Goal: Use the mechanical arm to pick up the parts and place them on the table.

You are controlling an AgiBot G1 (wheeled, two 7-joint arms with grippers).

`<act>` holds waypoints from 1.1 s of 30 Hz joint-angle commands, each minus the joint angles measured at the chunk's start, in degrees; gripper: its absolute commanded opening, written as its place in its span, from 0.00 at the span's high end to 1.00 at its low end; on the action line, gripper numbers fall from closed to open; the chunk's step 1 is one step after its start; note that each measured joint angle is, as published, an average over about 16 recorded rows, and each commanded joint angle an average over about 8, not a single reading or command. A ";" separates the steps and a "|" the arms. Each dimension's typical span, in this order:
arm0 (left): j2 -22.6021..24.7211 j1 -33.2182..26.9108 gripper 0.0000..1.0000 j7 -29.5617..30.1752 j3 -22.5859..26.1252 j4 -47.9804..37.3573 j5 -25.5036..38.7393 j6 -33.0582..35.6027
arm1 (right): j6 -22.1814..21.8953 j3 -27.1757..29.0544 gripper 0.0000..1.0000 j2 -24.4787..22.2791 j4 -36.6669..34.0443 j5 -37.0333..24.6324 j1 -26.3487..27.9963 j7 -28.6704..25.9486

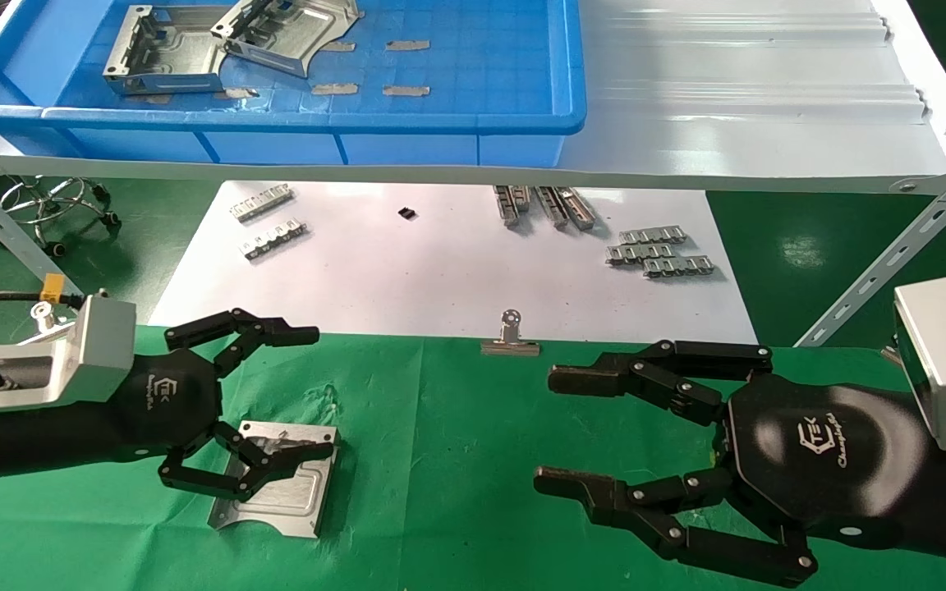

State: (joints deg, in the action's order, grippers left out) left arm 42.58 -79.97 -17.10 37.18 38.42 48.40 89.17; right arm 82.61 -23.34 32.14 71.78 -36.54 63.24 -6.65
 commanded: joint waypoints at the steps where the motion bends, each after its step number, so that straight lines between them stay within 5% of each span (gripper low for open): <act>1: -0.48 1.17 0.00 1.77 -1.35 2.24 -0.42 -0.22 | 0.00 0.00 0.00 0.00 0.00 0.00 0.00 0.00; 33: -7.73 18.83 0.00 28.17 -21.66 36.02 -6.72 -3.51 | -0.01 0.00 0.00 0.00 -0.01 0.01 0.00 0.00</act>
State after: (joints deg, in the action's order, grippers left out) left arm 35.14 -61.85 10.05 16.35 73.05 41.94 85.78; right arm 82.61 -23.34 32.14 71.78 -36.54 63.24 -6.65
